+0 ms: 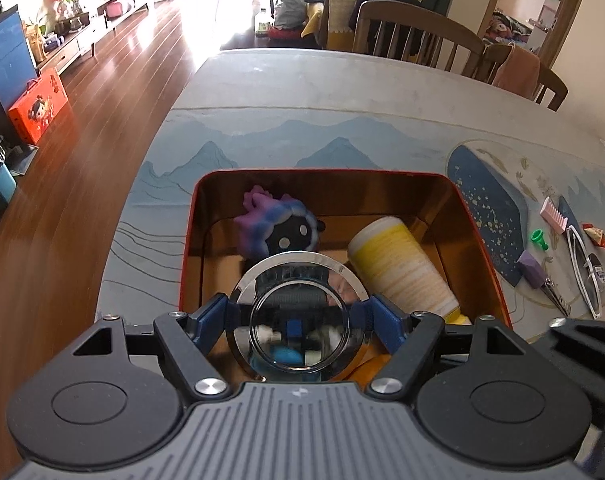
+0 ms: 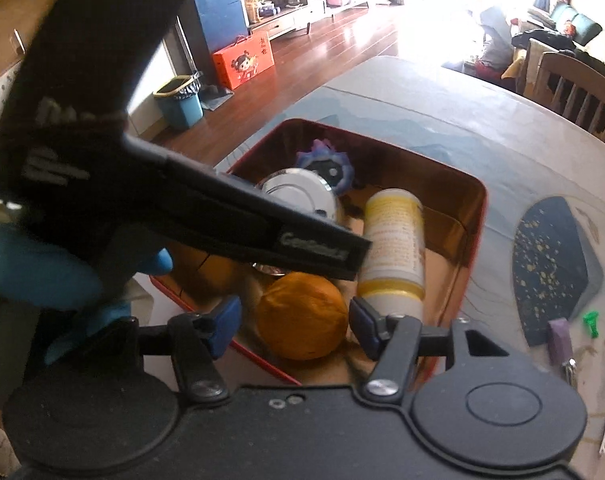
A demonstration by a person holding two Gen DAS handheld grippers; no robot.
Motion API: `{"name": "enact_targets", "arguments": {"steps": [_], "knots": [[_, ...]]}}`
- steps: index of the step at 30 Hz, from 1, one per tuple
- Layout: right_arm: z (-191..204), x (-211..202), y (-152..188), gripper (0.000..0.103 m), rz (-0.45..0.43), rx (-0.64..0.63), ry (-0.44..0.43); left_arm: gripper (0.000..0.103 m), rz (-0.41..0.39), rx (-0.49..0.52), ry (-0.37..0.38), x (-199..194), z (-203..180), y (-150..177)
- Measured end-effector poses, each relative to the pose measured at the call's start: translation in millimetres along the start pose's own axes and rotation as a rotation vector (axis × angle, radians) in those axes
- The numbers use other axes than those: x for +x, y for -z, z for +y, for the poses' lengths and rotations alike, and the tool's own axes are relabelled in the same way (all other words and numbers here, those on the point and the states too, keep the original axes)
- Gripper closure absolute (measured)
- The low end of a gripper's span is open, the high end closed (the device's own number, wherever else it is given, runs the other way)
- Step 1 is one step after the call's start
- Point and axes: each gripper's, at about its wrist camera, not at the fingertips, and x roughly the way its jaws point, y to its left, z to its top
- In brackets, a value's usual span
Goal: Organize rigid objects
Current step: 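Carry the compact and orange into the tin box, release both, then grasp the purple nail clipper with the left tool while the right tool grasps the pink lip balm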
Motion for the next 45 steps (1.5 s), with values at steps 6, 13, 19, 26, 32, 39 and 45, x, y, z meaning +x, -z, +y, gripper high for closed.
{"name": "enact_targets", "arguments": {"steps": [6,13,19,26,32,39,45], "knots": [[-11,-26,5,0.042,-0.038,0.032,0.003,0.026,0.002,0.005,-0.018,2,-3,2],[-21,-37,4,0.041,-0.088,0.06,0.03,0.026,-0.005,-0.027,-0.037,-3,-5,4],[-36,-49,10,0.04,-0.118,0.085,0.042,0.023,-0.018,-0.061,-0.048,-16,-6,7],[-58,-71,20,0.034,-0.168,0.112,0.068,0.023,-0.081,-0.1,-0.039,-46,-20,5],[-83,-97,33,0.026,-0.218,0.146,0.093,0.023,-0.132,-0.086,-0.014,-69,-52,3],[-118,-127,59,0.018,-0.267,0.189,0.14,0.022,-0.174,-0.03,0.006,-80,-100,6],[-159,-143,87,0.01,-0.289,0.263,0.202,0.021,-0.163,0.008,0.026,-73,-140,8]]}}
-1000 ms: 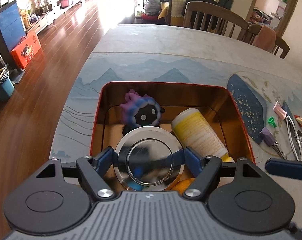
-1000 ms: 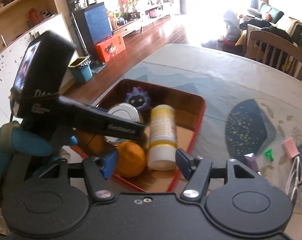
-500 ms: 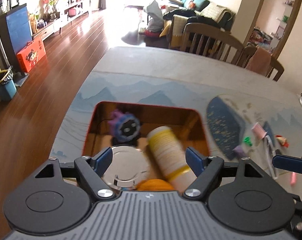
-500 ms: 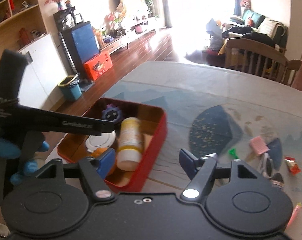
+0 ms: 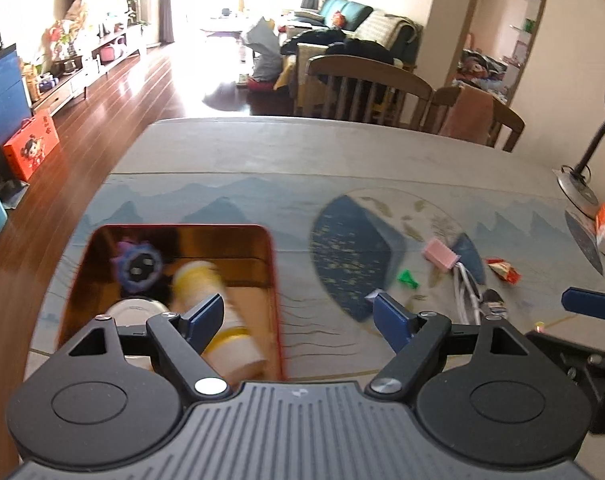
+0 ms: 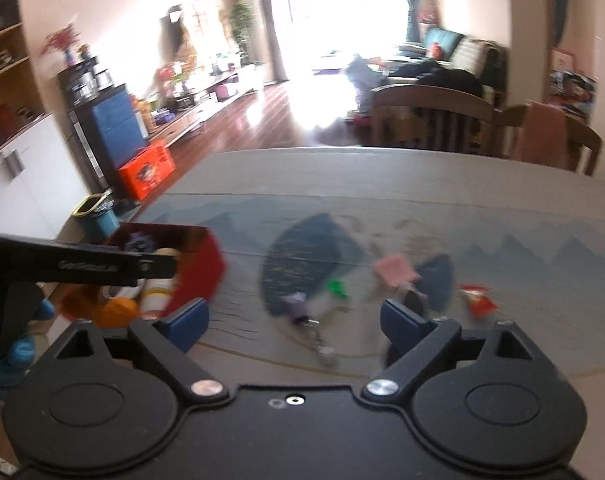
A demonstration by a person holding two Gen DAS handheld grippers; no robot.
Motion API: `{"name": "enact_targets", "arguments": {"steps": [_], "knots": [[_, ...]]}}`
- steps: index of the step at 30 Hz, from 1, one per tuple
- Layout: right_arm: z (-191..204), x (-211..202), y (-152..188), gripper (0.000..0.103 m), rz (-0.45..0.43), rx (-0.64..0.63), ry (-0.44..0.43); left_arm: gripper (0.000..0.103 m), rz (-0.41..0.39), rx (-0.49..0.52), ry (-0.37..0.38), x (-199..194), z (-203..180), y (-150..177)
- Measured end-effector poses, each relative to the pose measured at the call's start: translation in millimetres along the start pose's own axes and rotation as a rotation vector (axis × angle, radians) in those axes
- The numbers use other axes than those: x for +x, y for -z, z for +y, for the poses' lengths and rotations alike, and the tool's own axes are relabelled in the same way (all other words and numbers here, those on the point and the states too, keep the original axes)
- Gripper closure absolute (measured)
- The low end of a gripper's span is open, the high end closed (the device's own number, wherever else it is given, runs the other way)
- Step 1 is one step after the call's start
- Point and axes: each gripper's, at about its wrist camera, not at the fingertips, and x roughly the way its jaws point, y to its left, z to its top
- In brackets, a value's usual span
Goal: Organize rigid objects
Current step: 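Grasp the purple nail clipper with the left tool while the right tool grasps the pink lip balm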
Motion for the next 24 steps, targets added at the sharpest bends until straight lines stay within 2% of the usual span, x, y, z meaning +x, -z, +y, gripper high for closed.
{"name": "enact_targets", "arguments": {"steps": [3,9,17,24], "knots": [[-24,-2,7,0.003,0.0,0.028,0.042,0.02,0.007,0.014,0.0,7,-18,3],[-64,-3,25,0.002,0.02,0.061,0.108,0.02,0.03,0.023,-0.007,27,-46,5],[-103,4,48,0.002,0.061,0.072,0.182,0.02,0.059,0.018,-0.053,59,-70,6],[-123,19,60,0.006,0.122,0.067,0.169,0.02,0.104,0.018,-0.09,90,-82,7]]}}
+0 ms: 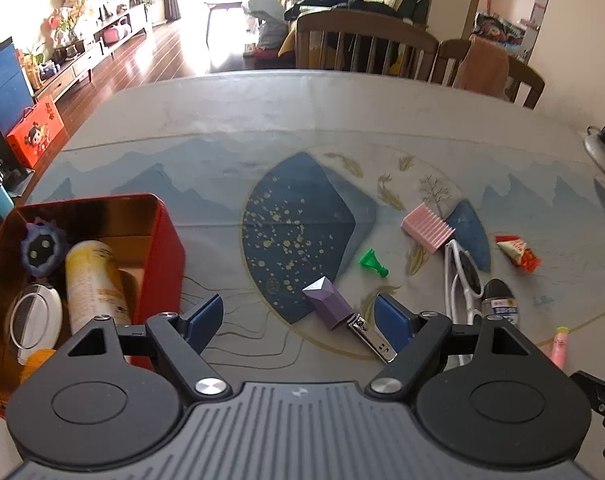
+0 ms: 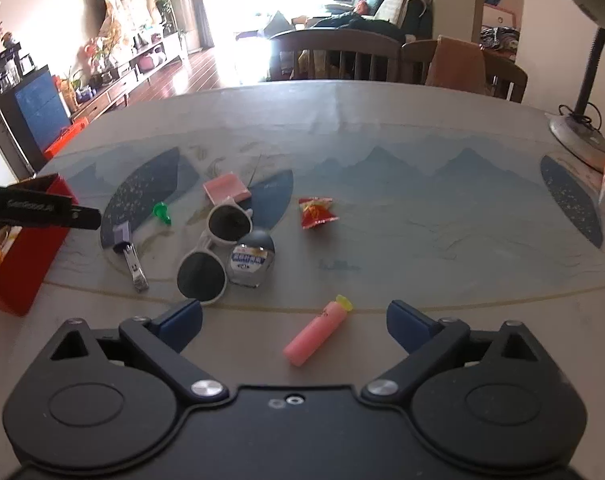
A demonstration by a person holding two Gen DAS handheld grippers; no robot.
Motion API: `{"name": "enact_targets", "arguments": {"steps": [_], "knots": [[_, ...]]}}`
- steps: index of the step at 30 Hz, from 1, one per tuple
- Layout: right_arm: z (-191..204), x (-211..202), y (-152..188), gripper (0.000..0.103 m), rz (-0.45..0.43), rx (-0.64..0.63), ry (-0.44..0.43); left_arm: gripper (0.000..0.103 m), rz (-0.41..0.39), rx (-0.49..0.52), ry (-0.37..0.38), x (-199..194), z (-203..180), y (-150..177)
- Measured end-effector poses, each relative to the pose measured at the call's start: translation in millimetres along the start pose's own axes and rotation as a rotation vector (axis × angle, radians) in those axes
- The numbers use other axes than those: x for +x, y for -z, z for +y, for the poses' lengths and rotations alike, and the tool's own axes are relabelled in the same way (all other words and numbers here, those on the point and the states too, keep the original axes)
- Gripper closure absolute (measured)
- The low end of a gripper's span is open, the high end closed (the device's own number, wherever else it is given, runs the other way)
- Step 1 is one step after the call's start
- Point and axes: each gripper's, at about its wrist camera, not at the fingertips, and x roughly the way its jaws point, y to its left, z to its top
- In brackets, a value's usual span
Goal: Organize rigid objects
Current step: 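Grasp the purple nail clipper with the left tool while the right tool grasps the pink lip balm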
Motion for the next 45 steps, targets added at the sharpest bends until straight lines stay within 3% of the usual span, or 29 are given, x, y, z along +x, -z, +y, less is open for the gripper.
{"name": "enact_targets", "arguments": {"steps": [7,10,14,18,22,27,33,45], "knots": [[-6,11,2,0.011,0.047,-0.019,-0.019,0.02,0.044,-0.015,-0.018,26,-8,-3],[-7,19,1,0.022,0.067,-0.027,-0.022,0.02,0.06,-0.026,-0.028,36,-8,-5],[-11,27,0,0.026,0.094,-0.024,-0.026,0.021,0.072,-0.044,-0.042,46,-8,-6],[-12,31,-1,0.032,0.104,-0.028,-0.037,0.038,0.1,-0.071,-0.037,55,-5,-6],[-12,34,-1,0.048,0.115,-0.03,-0.043,0.045,0.09,-0.056,-0.04,55,-7,-7],[-14,36,0,0.062,0.124,-0.03,-0.032,0.066,0.08,-0.034,-0.046,53,-9,-7],[-13,36,0,0.087,0.12,-0.05,-0.014,0.082,0.076,-0.029,-0.044,52,-6,-6],[-15,21,-4,0.088,0.079,-0.022,-0.015,0.083,0.066,-0.011,-0.013,35,-4,-3]]}}
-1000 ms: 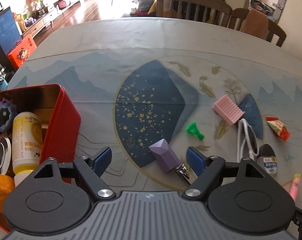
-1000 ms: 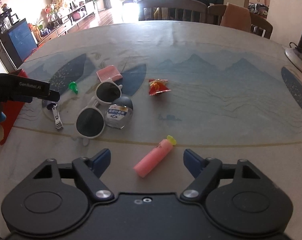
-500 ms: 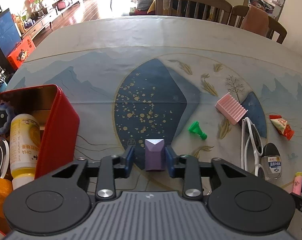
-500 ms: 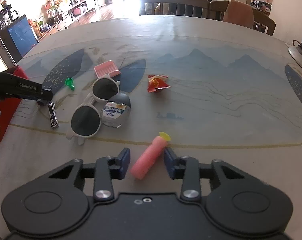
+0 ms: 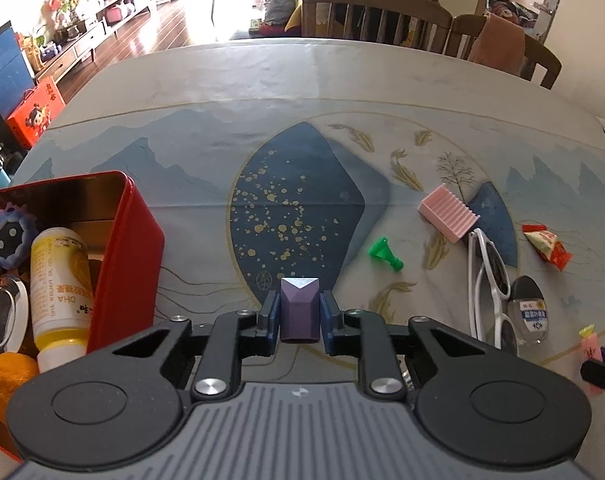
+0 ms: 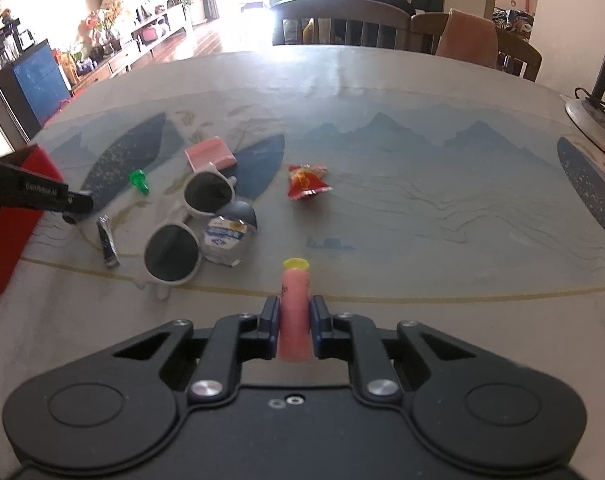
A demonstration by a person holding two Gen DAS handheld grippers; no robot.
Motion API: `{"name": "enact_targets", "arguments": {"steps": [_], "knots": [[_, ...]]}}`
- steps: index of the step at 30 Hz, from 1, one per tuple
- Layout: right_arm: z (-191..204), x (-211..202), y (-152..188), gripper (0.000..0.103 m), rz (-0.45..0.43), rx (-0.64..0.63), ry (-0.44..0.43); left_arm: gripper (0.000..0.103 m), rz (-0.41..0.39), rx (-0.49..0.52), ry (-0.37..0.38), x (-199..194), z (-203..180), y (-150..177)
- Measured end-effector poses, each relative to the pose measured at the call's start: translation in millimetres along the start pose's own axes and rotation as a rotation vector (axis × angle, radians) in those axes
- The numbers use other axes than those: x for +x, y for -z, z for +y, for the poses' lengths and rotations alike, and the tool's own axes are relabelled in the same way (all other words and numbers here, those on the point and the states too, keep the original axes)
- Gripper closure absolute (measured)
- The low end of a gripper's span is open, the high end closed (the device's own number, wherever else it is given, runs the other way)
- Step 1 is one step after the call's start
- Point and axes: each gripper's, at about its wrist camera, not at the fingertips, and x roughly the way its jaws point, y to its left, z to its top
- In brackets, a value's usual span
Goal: Organize rigid objects
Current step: 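Grasp the purple nail clipper with the left tool while the right tool grasps the pink lip balm, then carry the purple clipper and pink lip balm into the red tin box, release both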
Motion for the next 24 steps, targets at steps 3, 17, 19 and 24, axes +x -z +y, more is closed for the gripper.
{"name": "enact_targets", "arguments": {"steps": [3,17,19,24], "knots": [[6,-10,-4,0.088,-0.018,0.0,-0.02,0.083,0.001,-0.006,0.016,-8,2,2],[62,-47,-32,0.088,-0.113,-0.052,-0.125,0.083,-0.044,-0.013,0.053,-57,21,4],[72,-50,-37,0.088,-0.122,-0.059,-0.137,0.083,-0.052,-0.016,0.057,-64,26,4],[96,-53,-47,0.088,-0.137,-0.072,-0.159,0.083,-0.08,-0.029,0.053,-81,45,5]]}}
